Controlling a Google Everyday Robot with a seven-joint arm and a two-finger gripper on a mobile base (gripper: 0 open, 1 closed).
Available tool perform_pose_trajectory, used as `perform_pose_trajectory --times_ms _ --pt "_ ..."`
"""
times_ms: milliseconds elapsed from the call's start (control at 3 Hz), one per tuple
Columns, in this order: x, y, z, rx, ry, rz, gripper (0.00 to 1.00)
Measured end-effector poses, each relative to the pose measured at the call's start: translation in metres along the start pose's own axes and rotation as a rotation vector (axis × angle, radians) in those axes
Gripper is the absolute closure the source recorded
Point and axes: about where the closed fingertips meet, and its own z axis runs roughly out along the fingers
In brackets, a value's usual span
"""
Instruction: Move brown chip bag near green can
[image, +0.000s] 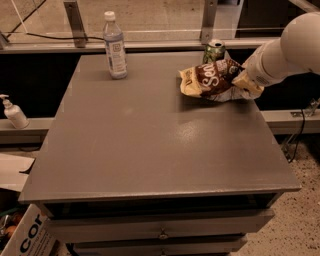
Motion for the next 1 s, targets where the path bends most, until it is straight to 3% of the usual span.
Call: perform_pose_trajectory --times_ms 1000 --pt "0.0021 0.0114 0.0150 -0.037 0.001 0.009 0.12"
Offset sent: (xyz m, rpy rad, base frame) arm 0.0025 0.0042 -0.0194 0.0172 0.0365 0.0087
